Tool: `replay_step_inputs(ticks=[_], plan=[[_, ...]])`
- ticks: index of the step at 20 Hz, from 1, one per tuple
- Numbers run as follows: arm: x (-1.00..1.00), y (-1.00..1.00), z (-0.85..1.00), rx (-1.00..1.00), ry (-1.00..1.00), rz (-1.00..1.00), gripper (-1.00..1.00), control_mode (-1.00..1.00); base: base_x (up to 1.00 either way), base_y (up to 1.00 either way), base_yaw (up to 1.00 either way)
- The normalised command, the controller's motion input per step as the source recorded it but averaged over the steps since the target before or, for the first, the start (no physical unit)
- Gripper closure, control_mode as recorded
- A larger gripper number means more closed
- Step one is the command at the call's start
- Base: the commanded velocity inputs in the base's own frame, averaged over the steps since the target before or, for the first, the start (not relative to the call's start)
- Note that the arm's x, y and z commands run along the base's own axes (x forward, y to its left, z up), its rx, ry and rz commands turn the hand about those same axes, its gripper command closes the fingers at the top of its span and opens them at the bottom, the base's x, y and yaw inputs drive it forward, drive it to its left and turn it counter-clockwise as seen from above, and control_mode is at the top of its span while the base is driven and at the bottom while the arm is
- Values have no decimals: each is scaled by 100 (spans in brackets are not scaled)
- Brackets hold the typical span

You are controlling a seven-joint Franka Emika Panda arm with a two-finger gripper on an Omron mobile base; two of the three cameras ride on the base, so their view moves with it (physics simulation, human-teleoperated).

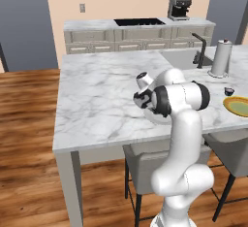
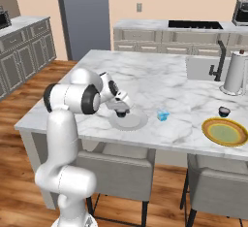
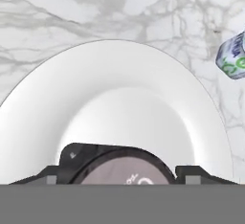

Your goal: Place two yogurt containers on each plate.

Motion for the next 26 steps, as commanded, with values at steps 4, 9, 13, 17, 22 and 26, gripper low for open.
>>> replay_step_inputs(ticks=[4, 9, 13, 17, 22, 26], plan=[[0, 0, 32, 0, 0, -2, -100, -100, 0, 0, 0], [-2, -11, 24, 6, 1, 0, -100, -100, 0, 0, 0], [-36, -2, 100, 12, -2, 0, -100, -100, 0, 0, 0], [-68, -71, 20, 12, -27, 0, -100, -100, 0, 0, 0], [-73, -100, -15, 9, -36, -6, -100, -100, 0, 0, 0], [-19, -100, 2, 16, -26, -7, -100, -100, 0, 0, 0]])
